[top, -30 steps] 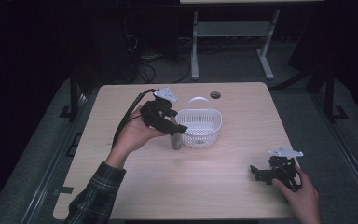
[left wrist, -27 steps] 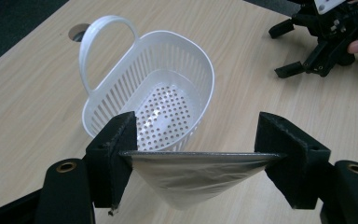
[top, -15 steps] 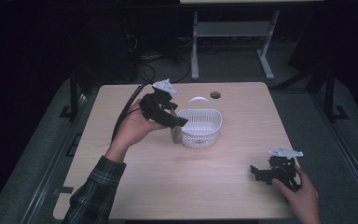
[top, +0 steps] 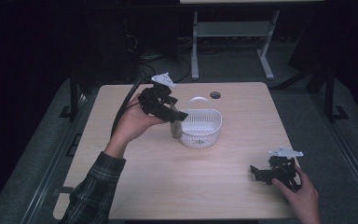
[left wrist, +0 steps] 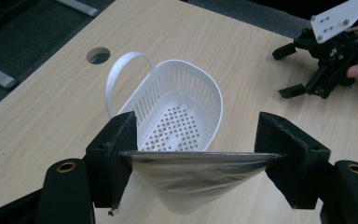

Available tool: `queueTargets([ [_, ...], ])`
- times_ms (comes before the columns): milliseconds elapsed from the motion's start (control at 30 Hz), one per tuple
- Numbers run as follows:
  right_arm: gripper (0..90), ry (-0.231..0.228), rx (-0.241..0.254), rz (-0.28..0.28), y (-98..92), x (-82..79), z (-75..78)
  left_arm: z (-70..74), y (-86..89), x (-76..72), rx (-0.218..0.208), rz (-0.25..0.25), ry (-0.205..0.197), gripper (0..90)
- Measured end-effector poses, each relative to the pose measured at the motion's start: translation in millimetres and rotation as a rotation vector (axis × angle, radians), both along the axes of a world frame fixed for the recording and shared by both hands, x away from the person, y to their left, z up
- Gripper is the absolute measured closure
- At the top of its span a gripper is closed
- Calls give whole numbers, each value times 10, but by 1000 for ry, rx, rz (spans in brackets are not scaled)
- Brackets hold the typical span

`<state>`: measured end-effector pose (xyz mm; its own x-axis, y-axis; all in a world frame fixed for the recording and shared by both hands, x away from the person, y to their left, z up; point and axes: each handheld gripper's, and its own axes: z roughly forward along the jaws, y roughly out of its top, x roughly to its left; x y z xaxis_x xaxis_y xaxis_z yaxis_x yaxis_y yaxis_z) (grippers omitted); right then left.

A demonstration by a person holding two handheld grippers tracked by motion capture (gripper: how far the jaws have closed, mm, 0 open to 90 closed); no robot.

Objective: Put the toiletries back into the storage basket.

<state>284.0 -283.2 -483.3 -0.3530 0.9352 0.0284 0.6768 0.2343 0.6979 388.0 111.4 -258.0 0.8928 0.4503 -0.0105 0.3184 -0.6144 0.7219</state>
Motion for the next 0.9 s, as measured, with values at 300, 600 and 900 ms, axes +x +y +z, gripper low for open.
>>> queueTargets([
  [300,0,0,0,0,0,0,0,64,-7,47,-23,4,-9,295],
  [600,0,0,0,0,0,0,0,66,-54,121,-40,12,-23,294],
  [900,0,0,0,0,0,0,0,37,-134,183,-58,16,-45,294],
])
